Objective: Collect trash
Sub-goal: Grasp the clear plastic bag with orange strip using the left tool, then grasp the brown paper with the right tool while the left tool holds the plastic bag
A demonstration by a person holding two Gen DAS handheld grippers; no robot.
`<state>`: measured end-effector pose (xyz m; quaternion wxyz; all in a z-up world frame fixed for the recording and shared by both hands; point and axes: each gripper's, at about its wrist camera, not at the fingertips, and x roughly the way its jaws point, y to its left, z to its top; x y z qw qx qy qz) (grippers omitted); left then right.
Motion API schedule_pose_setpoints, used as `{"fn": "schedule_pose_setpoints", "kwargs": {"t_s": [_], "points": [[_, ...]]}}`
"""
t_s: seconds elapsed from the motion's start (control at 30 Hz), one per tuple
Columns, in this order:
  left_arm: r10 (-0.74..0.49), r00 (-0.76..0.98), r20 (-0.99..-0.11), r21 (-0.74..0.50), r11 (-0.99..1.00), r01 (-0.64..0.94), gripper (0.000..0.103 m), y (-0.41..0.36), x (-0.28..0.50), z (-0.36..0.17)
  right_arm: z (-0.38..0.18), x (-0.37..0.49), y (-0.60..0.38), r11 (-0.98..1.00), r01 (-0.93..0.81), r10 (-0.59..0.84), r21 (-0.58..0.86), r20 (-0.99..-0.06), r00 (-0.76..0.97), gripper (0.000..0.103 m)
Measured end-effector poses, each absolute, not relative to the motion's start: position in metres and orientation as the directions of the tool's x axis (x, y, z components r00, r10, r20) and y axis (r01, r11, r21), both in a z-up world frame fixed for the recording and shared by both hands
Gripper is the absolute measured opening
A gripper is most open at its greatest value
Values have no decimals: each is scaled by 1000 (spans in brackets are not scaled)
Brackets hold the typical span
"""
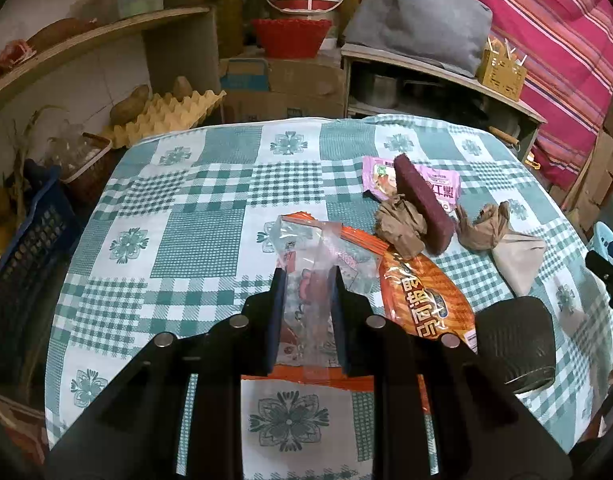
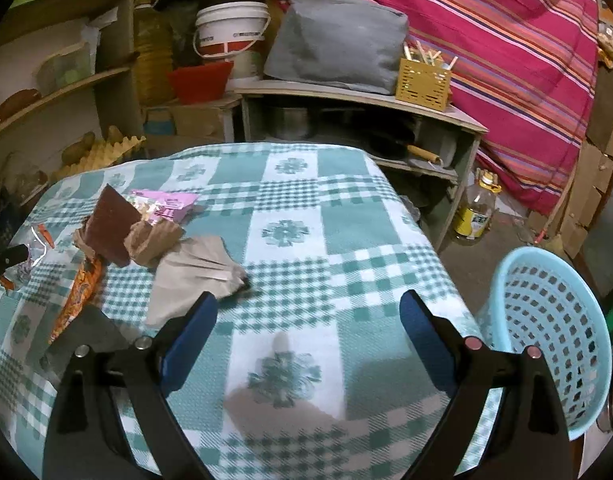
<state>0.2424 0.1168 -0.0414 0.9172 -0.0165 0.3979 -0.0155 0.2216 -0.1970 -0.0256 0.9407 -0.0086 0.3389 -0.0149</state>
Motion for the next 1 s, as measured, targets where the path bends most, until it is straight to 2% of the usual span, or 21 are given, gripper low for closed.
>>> {"fn": "schedule_pose_setpoints", "kwargs": {"t_s": [0.37, 0.73, 1.0], "points": [[-43, 682, -730, -54, 999, 5, 21, 120, 246, -44, -41, 251, -151, 994, -87, 17, -73, -659, 752, 91], [-27, 717, -696, -66, 997, -27, 21, 131, 241, -27, -28, 279, -123, 991, -134, 118, 27, -672, 731, 91], [11, 711, -703, -52, 996, -66, 21, 151, 243, -29, -41, 290, -77, 977, -196, 83, -84, -697, 712, 91]]}}
